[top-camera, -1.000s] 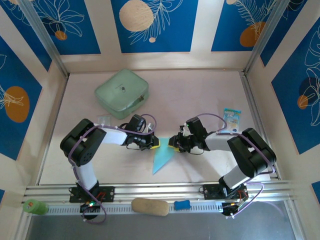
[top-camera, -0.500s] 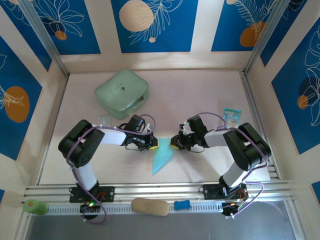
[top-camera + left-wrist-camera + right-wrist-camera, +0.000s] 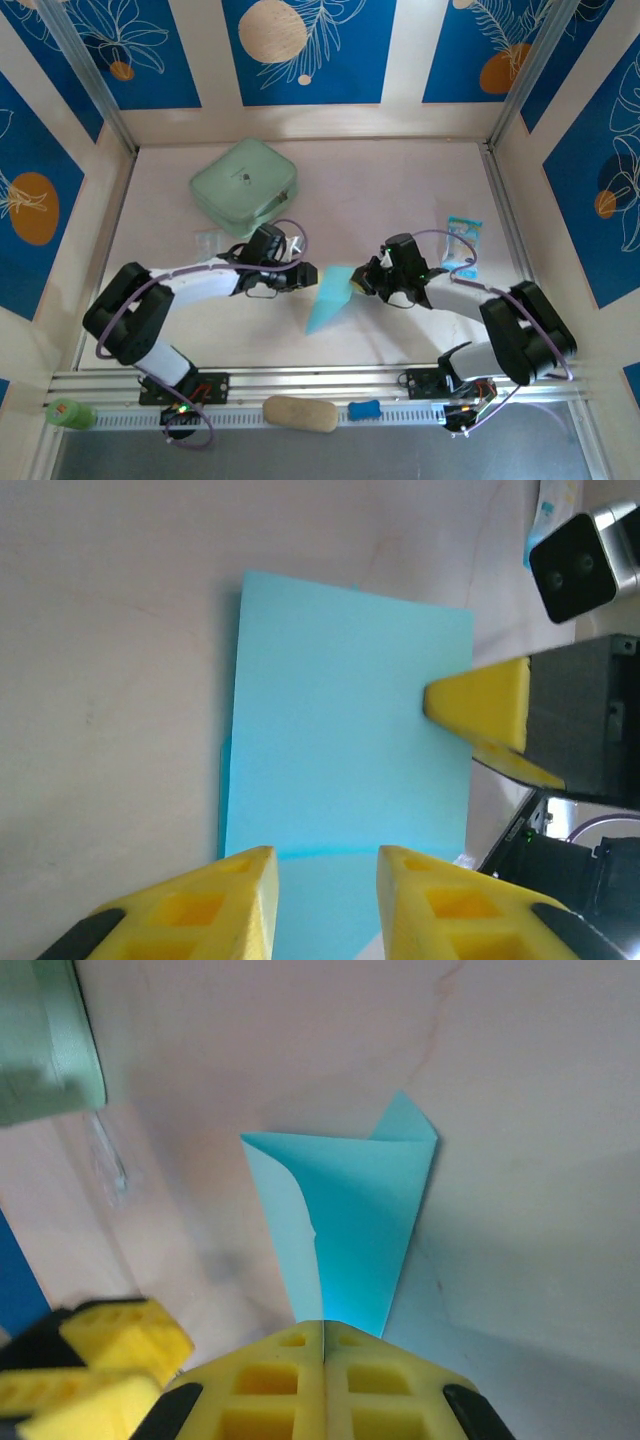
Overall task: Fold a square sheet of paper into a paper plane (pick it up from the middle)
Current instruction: Fold the wing for the fifth time at the center of the table.
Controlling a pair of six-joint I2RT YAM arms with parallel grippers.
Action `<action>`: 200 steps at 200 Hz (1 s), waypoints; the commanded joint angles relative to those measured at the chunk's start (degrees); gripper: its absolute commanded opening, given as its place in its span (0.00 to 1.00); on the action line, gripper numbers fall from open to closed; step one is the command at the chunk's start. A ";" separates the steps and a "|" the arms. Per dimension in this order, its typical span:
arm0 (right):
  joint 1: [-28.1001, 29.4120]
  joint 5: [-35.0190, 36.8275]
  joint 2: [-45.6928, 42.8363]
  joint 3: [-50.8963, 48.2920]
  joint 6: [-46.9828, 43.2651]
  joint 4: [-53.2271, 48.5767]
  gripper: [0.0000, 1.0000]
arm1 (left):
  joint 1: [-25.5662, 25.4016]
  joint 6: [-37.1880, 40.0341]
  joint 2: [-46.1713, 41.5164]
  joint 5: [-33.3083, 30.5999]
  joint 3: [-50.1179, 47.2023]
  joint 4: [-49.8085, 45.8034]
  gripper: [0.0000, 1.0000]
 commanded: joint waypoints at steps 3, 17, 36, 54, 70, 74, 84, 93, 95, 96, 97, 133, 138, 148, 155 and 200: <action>-0.05 4.47 -3.07 -0.46 6.67 -5.21 0.00 | -5.14 11.12 -3.12 -8.01 2.37 -7.56 0.34; -0.05 3.78 -3.33 0.56 6.33 -6.83 0.00 | -8.80 15.47 -3.46 -13.48 3.82 -11.42 0.36; 0.16 3.61 -3.16 1.40 6.03 -7.93 0.00 | -13.22 19.97 -2.92 -19.34 5.31 -14.40 0.39; 0.33 3.43 -2.78 1.33 6.21 -7.61 0.00 | -16.85 22.61 -1.97 -23.37 6.48 -15.67 0.41; 0.35 3.26 -2.59 1.34 6.24 -7.45 0.00 | -19.95 25.07 -0.71 -27.29 7.75 -16.95 0.43; 0.35 3.29 -2.55 1.32 6.22 -7.48 0.00 | -20.80 25.64 -0.40 -28.19 8.08 -17.33 0.44; 0.35 3.40 -2.79 1.38 6.22 -7.54 0.00 | -22.59 26.97 0.47 -30.35 8.87 -18.25 0.44; 0.27 3.39 -3.01 1.42 6.34 -7.55 0.00 | -24.00 27.79 1.31 -32.20 9.62 -18.84 0.45; 0.26 3.36 -3.09 1.42 6.35 -7.58 0.00 | -24.24 27.92 1.53 -32.56 9.77 -19.04 0.45; 0.31 3.37 -3.07 1.42 6.37 -7.54 0.00 | -24.38 27.99 1.60 -32.78 9.87 -19.09 0.45; 0.28 3.37 -3.11 1.42 6.42 -7.57 0.00 | -24.54 28.07 1.63 -32.89 9.92 -19.20 0.45; 0.17 3.18 -3.51 1.86 6.44 -7.86 0.00 | -28.33 29.61 5.16 -38.49 12.66 -22.02 0.46; 0.10 3.10 -3.54 1.91 6.41 -7.85 0.00 | -28.63 29.47 5.74 -39.44 13.02 -22.50 0.46; 0.09 3.02 -3.53 1.93 6.41 -7.71 0.00 | -29.08 29.36 6.61 -40.81 13.54 -23.27 0.46; 0.05 2.93 -3.52 1.95 6.52 -7.77 0.00 | -29.39 29.37 7.20 -41.48 13.81 -23.45 0.45; -0.18 2.84 -3.67 2.06 6.59 -7.65 0.00 | -31.10 28.34 10.24 -44.93 15.52 -25.17 0.39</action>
